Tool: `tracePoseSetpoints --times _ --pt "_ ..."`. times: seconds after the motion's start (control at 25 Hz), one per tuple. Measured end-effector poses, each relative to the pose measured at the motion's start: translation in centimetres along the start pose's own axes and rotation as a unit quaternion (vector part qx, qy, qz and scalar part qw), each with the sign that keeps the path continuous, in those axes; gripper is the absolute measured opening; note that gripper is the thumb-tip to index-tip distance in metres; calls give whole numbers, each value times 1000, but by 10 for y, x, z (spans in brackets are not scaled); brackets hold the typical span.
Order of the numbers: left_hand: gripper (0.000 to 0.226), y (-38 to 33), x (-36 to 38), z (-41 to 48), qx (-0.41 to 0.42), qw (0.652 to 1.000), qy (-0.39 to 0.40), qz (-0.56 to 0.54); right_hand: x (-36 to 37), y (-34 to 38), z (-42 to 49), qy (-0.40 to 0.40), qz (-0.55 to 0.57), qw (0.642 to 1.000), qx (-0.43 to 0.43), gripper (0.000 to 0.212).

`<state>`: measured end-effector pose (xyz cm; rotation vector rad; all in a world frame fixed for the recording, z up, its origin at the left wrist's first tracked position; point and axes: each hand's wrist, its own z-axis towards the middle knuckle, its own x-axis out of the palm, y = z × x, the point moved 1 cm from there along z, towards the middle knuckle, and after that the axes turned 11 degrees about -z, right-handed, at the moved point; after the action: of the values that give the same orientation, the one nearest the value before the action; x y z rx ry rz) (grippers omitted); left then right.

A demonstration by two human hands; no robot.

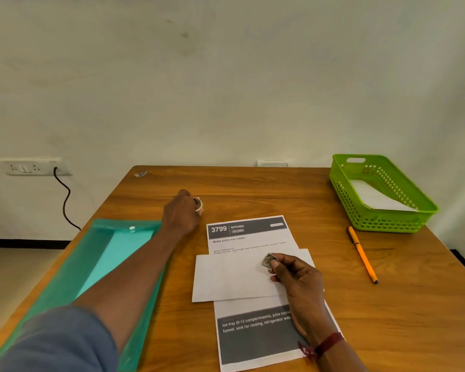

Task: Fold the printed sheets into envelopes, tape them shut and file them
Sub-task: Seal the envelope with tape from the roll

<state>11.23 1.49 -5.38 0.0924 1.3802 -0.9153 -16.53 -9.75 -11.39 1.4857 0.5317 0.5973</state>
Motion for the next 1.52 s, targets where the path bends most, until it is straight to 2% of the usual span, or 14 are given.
tracePoseSetpoints --times 0.36,0.48,0.6,0.76,0.92,1.12,1.36,1.52 --pt "34 18 14 3 -19 999 7 -25 2 -2 -1 7 -28 1000 -8 17" --pt "29 9 13 -8 -14 998 -47 -49 3 -1 -2 10 -37 999 -9 17" --pt "23 -11 19 -34 39 993 -92 -64 3 1 -4 17 -53 998 -20 17" --pt "25 -41 32 -78 102 986 -75 -106 4 2 -5 17 -61 998 -20 16" --pt "28 -67 39 -115 123 978 -67 -155 6 4 -6 3 -77 997 -20 18" --pt "25 -91 49 -144 121 971 -57 -199 9 5 -6 -87 -150 982 -73 18" --pt "32 -124 65 -153 138 978 9 -157 -15 21 9 -95 -66 993 -29 16" --pt "40 -146 80 -157 191 973 52 -117 -67 35 32 -93 -173 980 -2 11"
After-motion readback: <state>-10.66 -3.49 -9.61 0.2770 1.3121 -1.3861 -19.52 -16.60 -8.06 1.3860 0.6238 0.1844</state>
